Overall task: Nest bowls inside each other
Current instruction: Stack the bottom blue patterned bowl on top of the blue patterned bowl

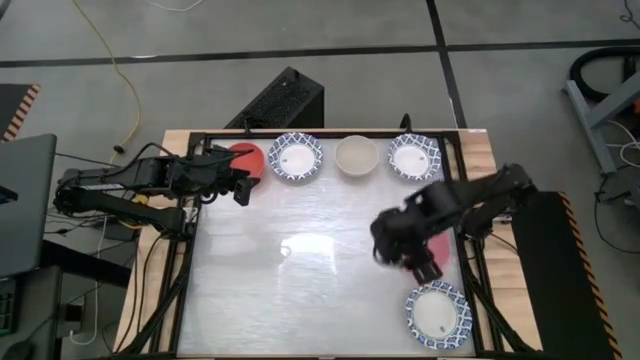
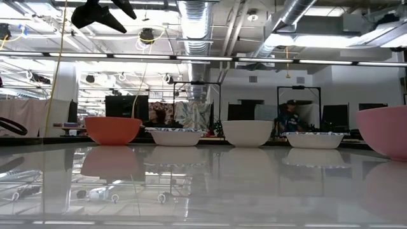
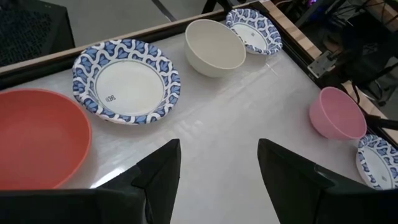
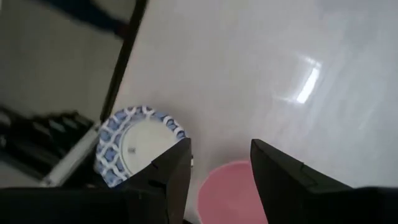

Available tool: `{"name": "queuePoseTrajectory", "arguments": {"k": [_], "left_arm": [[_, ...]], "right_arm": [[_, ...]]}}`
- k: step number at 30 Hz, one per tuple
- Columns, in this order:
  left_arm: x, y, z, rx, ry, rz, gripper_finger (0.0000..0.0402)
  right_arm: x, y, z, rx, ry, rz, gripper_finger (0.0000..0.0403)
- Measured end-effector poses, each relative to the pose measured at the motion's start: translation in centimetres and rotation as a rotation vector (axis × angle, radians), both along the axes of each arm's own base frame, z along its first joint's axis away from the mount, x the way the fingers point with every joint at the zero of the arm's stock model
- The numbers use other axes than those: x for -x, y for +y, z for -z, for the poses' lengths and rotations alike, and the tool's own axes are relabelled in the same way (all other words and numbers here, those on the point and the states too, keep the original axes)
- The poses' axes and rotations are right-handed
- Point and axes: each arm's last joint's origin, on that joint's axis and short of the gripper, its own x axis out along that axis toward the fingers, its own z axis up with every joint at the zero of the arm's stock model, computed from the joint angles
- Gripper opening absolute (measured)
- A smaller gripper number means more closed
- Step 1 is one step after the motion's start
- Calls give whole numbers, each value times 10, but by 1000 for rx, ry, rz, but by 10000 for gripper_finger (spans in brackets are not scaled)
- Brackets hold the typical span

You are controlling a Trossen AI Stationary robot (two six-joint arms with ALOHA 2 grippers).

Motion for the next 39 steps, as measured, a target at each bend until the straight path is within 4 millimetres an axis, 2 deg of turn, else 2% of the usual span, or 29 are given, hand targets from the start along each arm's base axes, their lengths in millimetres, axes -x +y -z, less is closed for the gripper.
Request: {"name": "queuePoseTrajectory", "arguments": {"k": [5, 13, 21, 29, 36, 39], "left_arm": [[-1, 0, 6, 2, 23, 7, 203], [-3, -3, 20, 52, 67, 78, 203], [-3, -7, 20, 30, 80, 132, 203], [-3, -8, 20, 25, 80, 134, 203], [-3, -7, 20, 40, 65, 90, 203], [-3, -7, 20, 50, 60, 83, 203]], "right_arm": [[-17, 23, 23, 43, 59, -136, 187], [-34, 30, 52, 16, 157, -229, 187], [-24, 44, 96, -34, 302, -331, 187], [-20, 65, 132, -152, 273, -445, 187], [-13, 55, 156, -194, 111, -459, 187], [-5, 49, 170, -198, 127, -439, 187]]}}
